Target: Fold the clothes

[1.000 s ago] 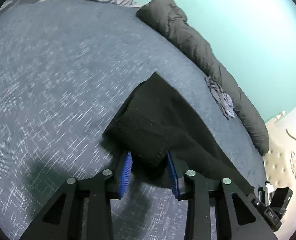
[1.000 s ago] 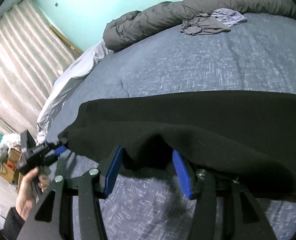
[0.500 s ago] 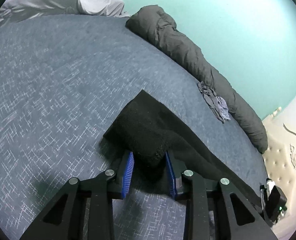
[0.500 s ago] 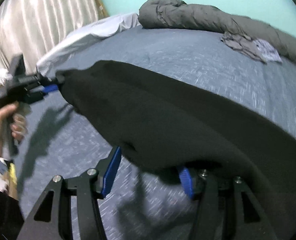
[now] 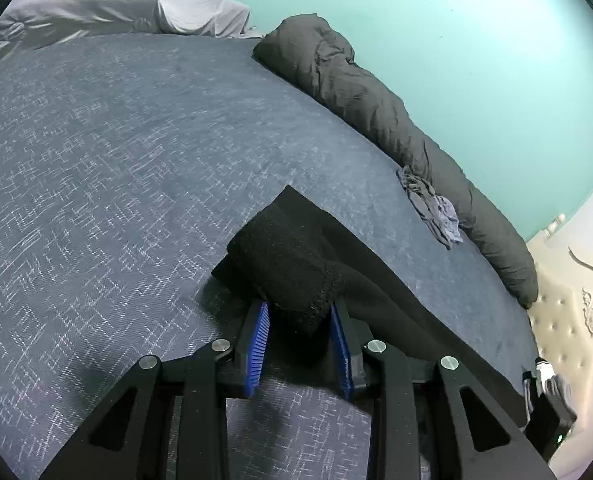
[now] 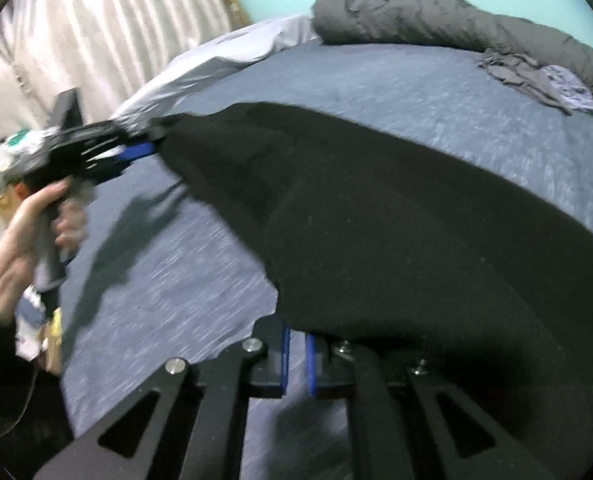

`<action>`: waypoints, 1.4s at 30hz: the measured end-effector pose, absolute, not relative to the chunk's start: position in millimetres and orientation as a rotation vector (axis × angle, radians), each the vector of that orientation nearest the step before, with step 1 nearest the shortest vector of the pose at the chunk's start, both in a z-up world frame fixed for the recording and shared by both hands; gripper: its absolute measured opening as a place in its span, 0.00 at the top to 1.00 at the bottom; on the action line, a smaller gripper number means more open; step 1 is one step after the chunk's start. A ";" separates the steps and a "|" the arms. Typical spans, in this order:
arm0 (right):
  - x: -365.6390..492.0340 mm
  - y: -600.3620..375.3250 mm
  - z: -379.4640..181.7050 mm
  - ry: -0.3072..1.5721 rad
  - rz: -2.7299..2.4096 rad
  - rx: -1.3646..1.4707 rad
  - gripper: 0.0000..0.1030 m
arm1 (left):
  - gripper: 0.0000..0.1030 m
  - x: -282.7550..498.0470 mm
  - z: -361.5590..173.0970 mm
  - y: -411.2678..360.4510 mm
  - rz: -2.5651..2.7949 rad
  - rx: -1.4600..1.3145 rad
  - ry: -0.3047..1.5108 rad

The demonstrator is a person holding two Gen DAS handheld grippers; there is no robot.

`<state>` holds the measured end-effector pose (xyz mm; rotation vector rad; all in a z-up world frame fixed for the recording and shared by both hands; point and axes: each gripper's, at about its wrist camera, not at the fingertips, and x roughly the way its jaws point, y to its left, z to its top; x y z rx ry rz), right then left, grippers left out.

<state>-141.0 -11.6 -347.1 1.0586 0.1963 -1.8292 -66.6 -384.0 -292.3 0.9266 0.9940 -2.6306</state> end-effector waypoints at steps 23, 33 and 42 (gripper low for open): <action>-129.0 65.2 -345.2 0.111 -1.917 1.199 0.88 | 0.70 -62.0 -300.1 -385.0 -2.590 0.977 0.967; -162.0 166.3 -369.8 -0.119 -2.095 1.493 0.61 | 0.70 -62.9 -299.8 -383.7 -2.581 0.970 0.956; -195.0 134.8 -347.5 -0.060 -2.219 1.390 0.61 | 0.70 -62.8 -298.6 -383.2 -2.582 0.968 0.955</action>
